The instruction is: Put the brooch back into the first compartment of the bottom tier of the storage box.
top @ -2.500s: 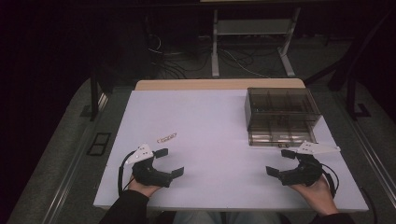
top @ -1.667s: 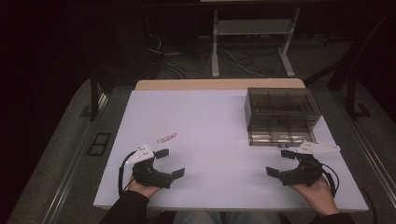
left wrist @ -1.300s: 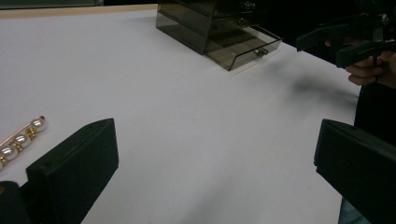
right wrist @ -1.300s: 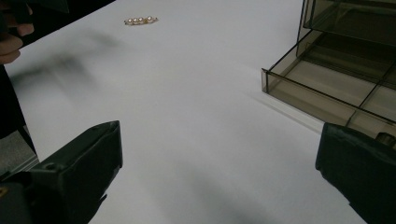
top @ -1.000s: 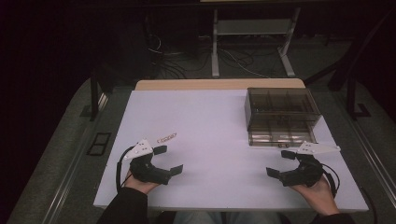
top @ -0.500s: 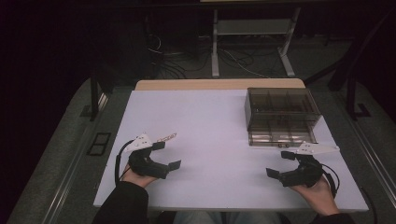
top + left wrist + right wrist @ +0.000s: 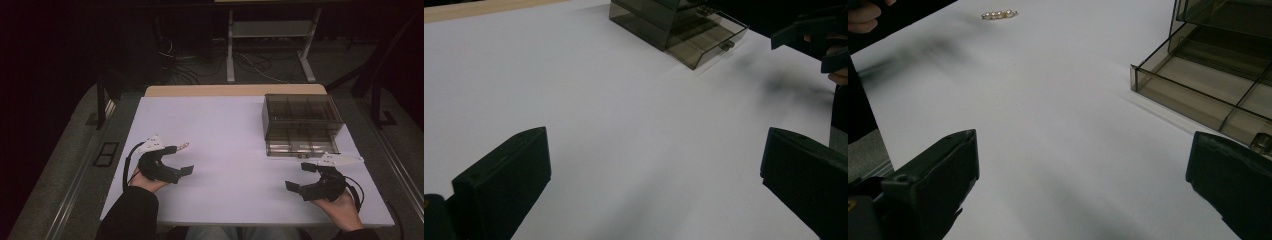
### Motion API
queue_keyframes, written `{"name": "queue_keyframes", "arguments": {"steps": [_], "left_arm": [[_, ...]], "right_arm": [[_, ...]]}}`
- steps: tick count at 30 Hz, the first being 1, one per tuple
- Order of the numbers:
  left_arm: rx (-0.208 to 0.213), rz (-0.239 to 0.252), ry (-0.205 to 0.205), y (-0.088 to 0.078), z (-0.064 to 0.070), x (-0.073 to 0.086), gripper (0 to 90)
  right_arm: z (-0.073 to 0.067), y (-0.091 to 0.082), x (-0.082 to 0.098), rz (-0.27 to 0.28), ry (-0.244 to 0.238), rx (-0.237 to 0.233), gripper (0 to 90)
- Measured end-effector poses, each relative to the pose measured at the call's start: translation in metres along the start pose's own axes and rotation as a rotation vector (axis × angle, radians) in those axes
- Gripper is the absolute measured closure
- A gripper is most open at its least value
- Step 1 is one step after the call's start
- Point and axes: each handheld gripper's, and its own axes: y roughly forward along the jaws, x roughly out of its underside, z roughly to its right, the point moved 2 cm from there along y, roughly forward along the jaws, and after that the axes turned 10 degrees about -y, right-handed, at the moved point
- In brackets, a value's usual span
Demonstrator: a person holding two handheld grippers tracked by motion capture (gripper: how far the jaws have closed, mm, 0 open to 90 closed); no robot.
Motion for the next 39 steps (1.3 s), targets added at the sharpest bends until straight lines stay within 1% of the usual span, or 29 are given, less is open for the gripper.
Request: {"name": "queue_keyframes", "arguments": {"steps": [3,7,21,22,27,28,35,39], "left_arm": [[-0.003,-0.005,0.005,0.001,-0.001,-0.006,0.0],[-0.005,-0.016,0.01,0.001,-0.003,-0.01,0.0],[-0.022,-0.051,0.005,0.004,-0.014,-0.022,0.0],[-0.024,-0.055,0.009,0.004,-0.015,-0.022,0.0],[-0.031,-0.066,0.006,0.005,-0.019,-0.027,0.0],[-0.029,-0.065,0.0,0.006,-0.02,-0.027,0.0],[-0.044,-0.089,0.01,0.008,-0.025,-0.035,0.0],[-0.05,-0.099,0.005,0.009,-0.029,-0.037,0.0]], "right_arm": [[0.0,0.0,0.0,-0.001,-0.001,0.0,0.1],[0.0,0.0,0.0,-0.003,-0.003,-0.002,0.1],[0.0,0.001,0.001,-0.008,-0.006,-0.004,0.1],[0.0,0.001,0.001,-0.008,-0.005,-0.005,0.1],[0.0,0.001,0.001,-0.008,-0.004,-0.006,0.1],[0.0,0.001,0.001,-0.008,-0.004,-0.007,0.1],[0.0,0.0,0.001,-0.008,-0.005,-0.006,0.1],[0.0,0.0,0.002,-0.008,-0.005,-0.007,0.1]]}}
